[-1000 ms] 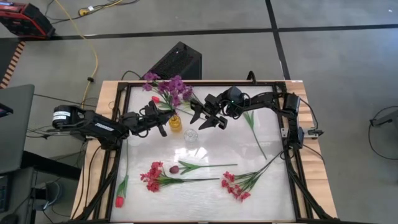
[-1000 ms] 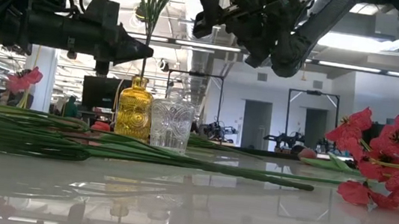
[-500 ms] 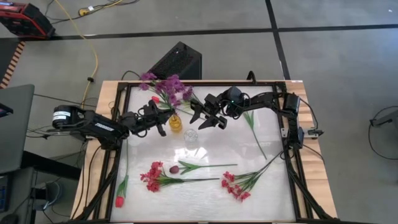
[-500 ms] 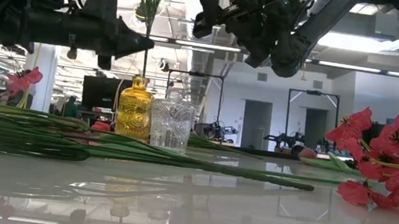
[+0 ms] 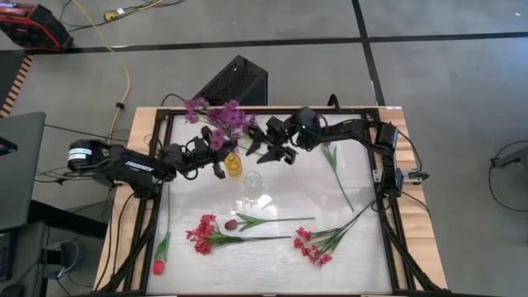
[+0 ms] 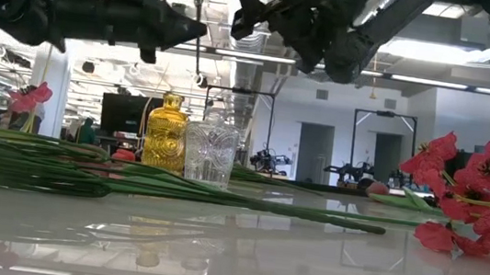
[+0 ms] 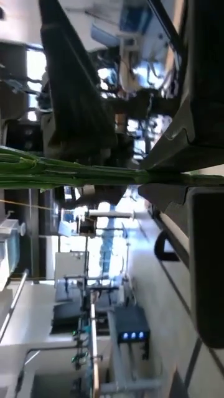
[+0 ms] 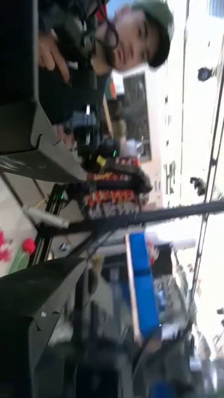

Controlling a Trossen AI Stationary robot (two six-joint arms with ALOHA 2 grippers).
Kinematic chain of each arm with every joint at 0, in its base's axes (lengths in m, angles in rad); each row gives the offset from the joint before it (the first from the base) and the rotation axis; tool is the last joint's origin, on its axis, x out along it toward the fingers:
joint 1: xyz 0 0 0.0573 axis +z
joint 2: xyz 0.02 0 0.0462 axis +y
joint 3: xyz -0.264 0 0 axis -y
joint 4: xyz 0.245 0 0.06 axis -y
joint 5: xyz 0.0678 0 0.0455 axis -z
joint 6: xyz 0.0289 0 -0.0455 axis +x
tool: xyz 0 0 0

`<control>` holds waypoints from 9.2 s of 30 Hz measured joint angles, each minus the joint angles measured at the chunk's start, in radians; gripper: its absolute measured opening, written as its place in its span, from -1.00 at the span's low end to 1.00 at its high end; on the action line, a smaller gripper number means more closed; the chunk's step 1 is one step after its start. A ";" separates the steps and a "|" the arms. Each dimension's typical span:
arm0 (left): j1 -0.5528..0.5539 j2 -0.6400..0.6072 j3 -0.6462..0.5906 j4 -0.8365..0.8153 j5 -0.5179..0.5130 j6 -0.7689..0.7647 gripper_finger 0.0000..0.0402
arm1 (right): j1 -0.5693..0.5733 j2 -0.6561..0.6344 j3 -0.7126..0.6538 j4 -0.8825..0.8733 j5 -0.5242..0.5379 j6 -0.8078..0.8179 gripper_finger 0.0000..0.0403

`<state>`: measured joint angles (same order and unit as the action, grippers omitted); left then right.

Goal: Sort flowers into vase by color
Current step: Put the bottom violet flowers into the yellow vase, then put the violet flowers into the yellow vase

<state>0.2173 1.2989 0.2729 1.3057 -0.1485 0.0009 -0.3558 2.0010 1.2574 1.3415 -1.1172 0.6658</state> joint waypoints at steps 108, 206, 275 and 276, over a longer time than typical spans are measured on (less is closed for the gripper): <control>-0.010 -0.532 0.241 -1.500 -0.346 -0.058 -0.15 | 0.099 0.003 0.154 -0.922 0.674 -0.810 -0.74; -0.013 -0.704 0.245 -1.834 -0.386 -0.188 -0.15 | -0.190 -0.239 0.114 -1.832 1.138 -0.755 -0.92; -0.013 -0.867 0.245 -1.821 -0.412 -0.164 -0.15 | 0.164 -0.066 -0.088 -1.632 1.151 -0.168 -0.52; -0.013 -0.867 0.245 -1.821 -0.411 -0.165 -0.15 | 0.163 -0.070 -0.088 -1.633 1.150 -0.168 -0.65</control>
<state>0.2039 0.4320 0.5182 -0.5156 -0.5594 -0.1638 -0.1930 1.9307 1.1696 -0.2913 0.0328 0.4975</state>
